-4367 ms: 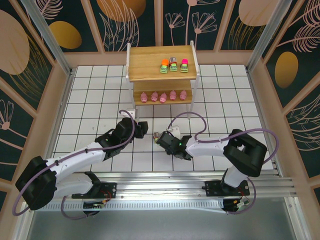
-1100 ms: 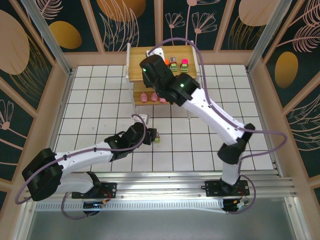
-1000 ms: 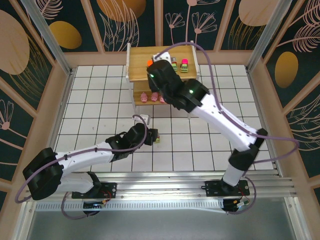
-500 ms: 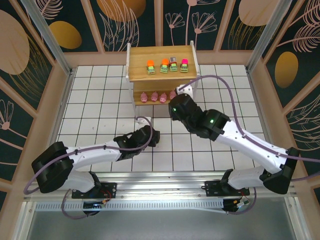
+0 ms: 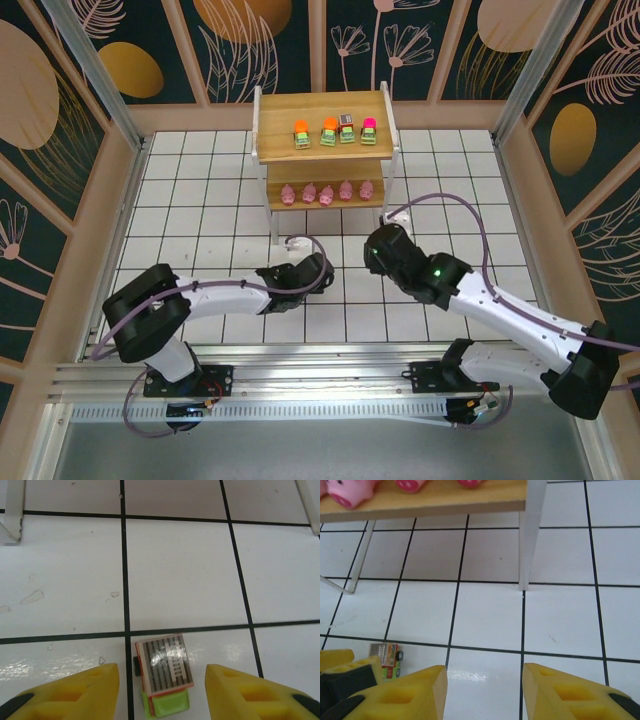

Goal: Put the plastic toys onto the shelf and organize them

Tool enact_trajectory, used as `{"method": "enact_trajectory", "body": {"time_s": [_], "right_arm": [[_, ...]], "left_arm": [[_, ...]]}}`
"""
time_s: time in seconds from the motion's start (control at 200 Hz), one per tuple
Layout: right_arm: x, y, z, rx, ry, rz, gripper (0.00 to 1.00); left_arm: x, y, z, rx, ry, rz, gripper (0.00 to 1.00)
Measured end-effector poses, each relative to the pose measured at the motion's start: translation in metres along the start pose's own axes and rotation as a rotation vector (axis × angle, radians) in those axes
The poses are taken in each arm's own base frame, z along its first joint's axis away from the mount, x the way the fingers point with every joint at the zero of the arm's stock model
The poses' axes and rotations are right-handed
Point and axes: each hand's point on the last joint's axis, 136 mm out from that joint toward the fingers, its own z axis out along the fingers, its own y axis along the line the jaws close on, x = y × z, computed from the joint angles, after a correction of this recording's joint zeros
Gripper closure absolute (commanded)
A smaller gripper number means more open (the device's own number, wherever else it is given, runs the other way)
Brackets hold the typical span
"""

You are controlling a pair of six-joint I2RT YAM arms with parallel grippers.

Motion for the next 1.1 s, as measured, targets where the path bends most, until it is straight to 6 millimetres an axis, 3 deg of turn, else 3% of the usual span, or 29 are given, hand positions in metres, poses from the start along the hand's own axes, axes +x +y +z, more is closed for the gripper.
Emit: {"method": "enact_trajectory", "body": {"time_s": [0.37, 0.721, 1.096], "right_arm": [[0.025, -0.017, 0.012, -0.007, 0.035, 0.05, 0.56], [0.025, -0.015, 0.017, -0.036, 0.035, 0.071, 0.57], [0.034, -0.016, 0.021, -0.045, 0.05, 0.07, 0.58]], "left_arm": [[0.005, 0.003, 0.013, -0.066, 0.008, -0.018, 0.55], [0.02, 0.012, 0.026, -0.126, 0.037, -0.029, 0.6], [0.018, 0.014, 0.026, -0.134, 0.028, -0.03, 0.66]]}}
